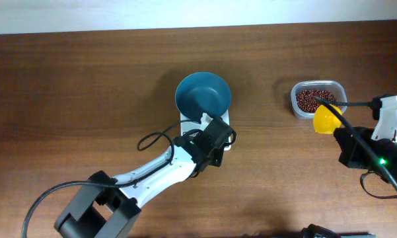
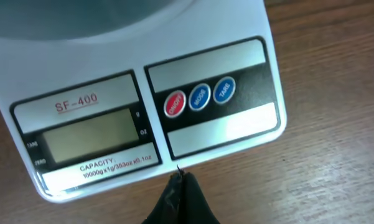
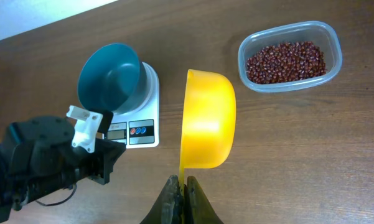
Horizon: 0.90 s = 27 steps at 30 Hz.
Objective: Scoop item into bowl and weigh 50g on scale
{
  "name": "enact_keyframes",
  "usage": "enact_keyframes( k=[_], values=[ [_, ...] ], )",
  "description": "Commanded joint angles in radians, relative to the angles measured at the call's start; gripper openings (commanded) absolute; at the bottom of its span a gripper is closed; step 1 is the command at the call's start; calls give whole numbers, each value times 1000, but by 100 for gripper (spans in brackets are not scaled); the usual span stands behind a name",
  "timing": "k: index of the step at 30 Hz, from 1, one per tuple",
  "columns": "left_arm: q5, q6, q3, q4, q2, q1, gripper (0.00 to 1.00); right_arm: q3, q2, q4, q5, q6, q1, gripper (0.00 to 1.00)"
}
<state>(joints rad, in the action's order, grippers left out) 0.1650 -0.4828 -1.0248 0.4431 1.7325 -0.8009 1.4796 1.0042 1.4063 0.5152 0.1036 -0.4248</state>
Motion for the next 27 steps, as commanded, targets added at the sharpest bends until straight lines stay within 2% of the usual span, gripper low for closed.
enact_keyframes(
  k=[1, 5, 18, 27],
  values=[
    [45, 29, -10, -29, 3, -2, 0, 7, -3, 0, -8, -8, -3, 4],
    [102, 29, -10, -58, 4, -2, 0, 7, -3, 0, -7, -8, -3, 4],
    [121, 29, -10, -187, 80, -1, 0, 7, -3, 4, -4, -8, -2, 4],
    [165, 29, -10, -207, 111, -1, 0, 7, -3, 3, -4, -8, -2, 4]
  ],
)
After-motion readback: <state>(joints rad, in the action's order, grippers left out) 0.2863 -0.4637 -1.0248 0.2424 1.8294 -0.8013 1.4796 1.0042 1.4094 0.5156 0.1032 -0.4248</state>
